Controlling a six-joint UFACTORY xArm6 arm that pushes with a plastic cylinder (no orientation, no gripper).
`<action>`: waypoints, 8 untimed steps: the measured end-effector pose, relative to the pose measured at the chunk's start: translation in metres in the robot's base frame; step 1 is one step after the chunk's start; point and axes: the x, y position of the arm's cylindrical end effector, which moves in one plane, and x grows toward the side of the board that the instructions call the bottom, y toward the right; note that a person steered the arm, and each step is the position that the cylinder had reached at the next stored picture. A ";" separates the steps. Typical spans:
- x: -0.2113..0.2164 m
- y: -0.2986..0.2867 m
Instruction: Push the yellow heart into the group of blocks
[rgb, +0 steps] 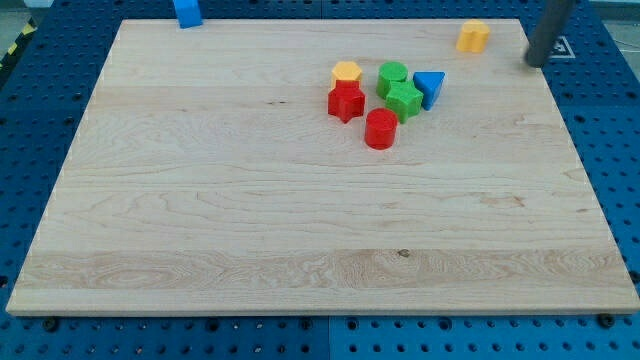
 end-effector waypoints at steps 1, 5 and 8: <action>0.000 0.025; -0.086 -0.109; 0.010 -0.101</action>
